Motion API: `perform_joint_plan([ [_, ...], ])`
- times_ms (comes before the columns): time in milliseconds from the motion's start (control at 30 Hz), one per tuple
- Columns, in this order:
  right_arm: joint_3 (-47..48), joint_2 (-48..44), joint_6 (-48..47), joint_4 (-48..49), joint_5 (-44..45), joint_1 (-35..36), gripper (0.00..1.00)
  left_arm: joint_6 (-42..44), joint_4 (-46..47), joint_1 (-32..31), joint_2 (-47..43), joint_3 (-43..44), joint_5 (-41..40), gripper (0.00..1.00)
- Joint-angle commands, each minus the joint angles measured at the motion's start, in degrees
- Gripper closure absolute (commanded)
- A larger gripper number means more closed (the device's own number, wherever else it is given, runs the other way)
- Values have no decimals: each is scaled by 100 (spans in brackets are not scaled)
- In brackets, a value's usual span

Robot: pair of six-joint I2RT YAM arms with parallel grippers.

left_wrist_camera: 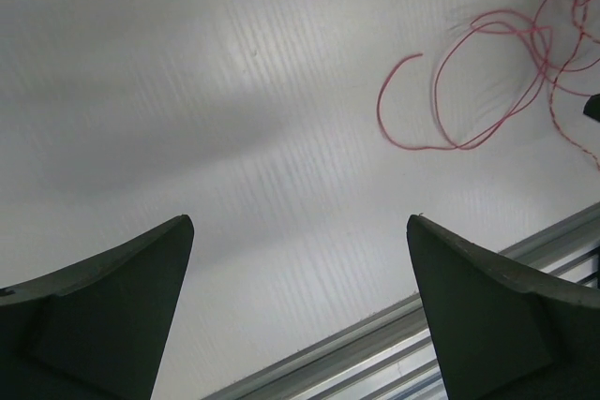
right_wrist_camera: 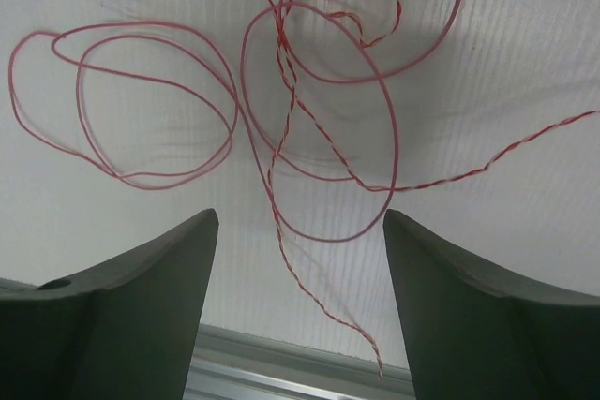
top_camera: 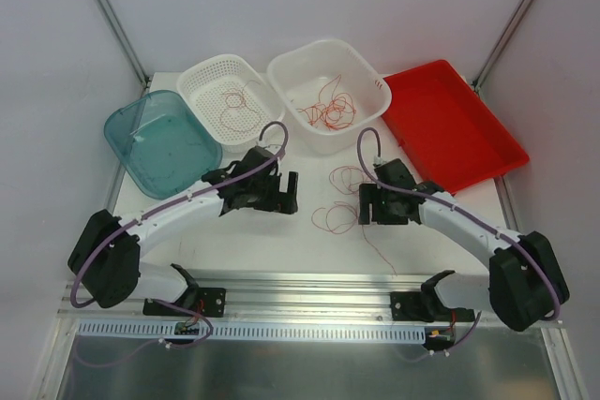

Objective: Untangle the cables

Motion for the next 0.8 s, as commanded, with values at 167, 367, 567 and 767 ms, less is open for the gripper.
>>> perform_joint_plan([
  [167, 110, 686, 154, 505, 423, 48, 36, -687, 141, -49, -647, -734, -82, 1],
  [367, 391, 1301, -13, 593, 485, 223, 59, -767, 132, -49, -867, -962, -221, 1],
  [567, 918, 1959, 48, 768, 213, 908, 80, -820, 123, -49, -1017, -1050, -266, 1],
  [767, 1699, 2575, 311, 1032, -472, 1682, 89, -785, 141, -49, -1122, -1085, -258, 1],
])
